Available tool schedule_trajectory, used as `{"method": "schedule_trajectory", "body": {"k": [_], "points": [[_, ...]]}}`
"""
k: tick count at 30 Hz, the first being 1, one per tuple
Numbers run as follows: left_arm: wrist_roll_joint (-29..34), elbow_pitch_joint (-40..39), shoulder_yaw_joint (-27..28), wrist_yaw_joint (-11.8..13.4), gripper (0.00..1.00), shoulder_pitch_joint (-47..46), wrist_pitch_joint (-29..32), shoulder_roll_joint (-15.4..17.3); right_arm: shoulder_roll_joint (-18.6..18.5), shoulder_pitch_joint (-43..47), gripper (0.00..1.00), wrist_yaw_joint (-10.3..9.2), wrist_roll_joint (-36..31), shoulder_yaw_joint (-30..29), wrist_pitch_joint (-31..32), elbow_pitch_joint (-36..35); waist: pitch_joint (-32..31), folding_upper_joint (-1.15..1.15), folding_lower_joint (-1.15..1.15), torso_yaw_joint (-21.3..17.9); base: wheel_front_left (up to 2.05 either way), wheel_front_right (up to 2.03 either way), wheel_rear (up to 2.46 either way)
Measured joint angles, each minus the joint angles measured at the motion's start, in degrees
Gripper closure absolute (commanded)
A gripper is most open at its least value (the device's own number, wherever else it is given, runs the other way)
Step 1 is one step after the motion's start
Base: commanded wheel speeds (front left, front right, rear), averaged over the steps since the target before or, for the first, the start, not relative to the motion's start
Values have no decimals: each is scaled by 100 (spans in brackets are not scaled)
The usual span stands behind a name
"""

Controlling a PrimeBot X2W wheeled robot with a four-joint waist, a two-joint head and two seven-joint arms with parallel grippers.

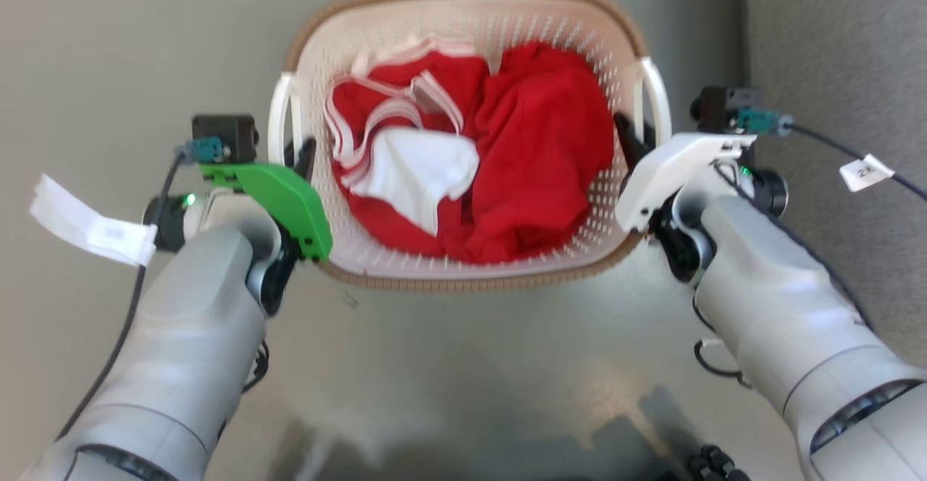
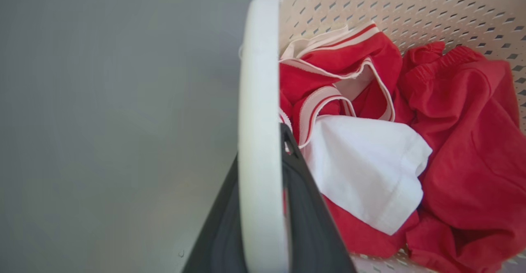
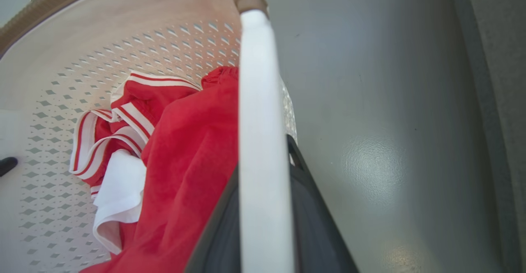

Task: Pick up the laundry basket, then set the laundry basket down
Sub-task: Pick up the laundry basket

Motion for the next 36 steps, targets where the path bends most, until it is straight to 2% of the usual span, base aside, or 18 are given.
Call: {"method": "schedule_trajectory", "body": {"k": [15,36], "points": [[-265,308,-162,-13,100,653,299,-62,89,474,100,52,366,403,681,230,-1235,0,0,-64,0,0,0],[-594,680,-360,-53,100,1741,800,-225,118,1702,100,124,904,790,1211,346,-3059,0,0,-135,0,0,0]]}}
